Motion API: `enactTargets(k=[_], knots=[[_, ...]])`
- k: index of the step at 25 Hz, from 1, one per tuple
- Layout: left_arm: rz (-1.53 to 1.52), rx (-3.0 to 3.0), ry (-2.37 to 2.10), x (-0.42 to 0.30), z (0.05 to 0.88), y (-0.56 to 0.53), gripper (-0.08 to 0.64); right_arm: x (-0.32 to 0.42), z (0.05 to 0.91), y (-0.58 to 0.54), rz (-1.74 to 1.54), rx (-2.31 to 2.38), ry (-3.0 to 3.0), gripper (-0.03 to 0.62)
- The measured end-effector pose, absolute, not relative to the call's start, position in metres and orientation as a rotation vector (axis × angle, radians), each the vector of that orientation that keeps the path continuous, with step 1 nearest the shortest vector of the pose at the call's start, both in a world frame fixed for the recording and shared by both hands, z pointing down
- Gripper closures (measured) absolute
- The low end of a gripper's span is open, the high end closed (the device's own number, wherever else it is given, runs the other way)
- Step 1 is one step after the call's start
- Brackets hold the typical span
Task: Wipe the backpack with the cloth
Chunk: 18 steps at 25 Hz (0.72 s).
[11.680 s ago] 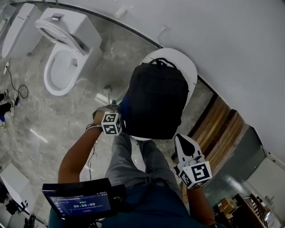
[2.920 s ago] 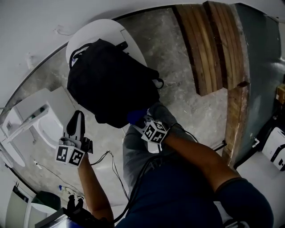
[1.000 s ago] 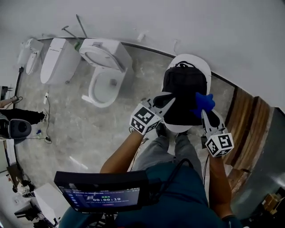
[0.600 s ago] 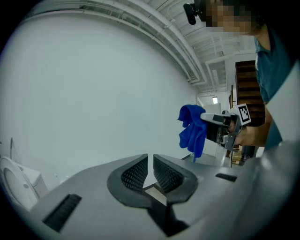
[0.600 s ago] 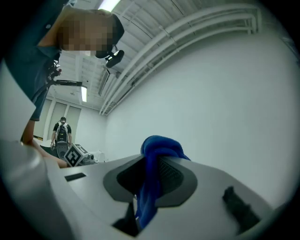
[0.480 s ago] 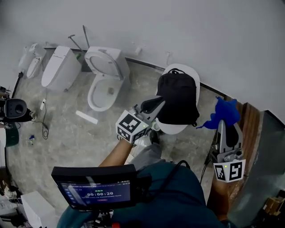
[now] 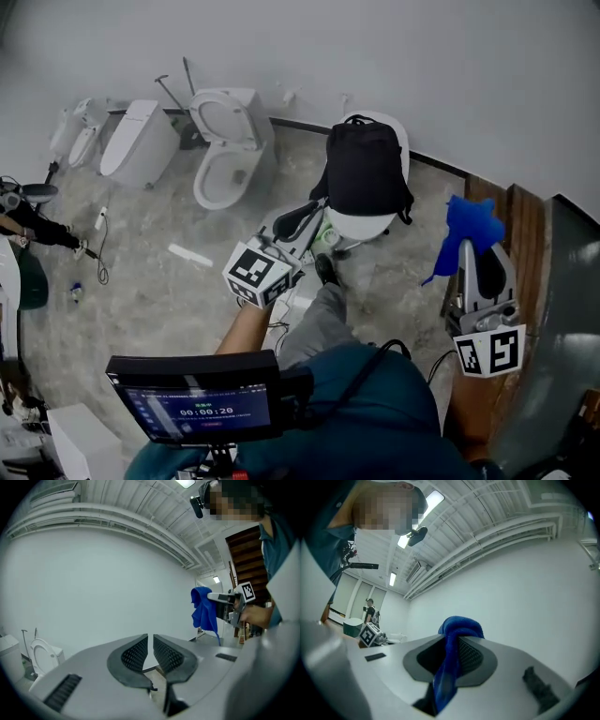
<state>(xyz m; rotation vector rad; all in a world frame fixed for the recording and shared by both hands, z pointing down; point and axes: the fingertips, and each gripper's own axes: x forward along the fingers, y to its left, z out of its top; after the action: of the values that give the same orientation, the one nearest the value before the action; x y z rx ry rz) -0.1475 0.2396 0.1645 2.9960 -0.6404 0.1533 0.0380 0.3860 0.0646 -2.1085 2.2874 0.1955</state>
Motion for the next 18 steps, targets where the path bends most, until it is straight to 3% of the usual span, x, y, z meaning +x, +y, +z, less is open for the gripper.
enactTargets(k=[18], knots=[[0.053, 3.076, -0.549, -0.273, 0.093, 0.381, 0.518, -0.099, 0.024, 0.515, 0.148, -2.156, 2.188, 0.531]])
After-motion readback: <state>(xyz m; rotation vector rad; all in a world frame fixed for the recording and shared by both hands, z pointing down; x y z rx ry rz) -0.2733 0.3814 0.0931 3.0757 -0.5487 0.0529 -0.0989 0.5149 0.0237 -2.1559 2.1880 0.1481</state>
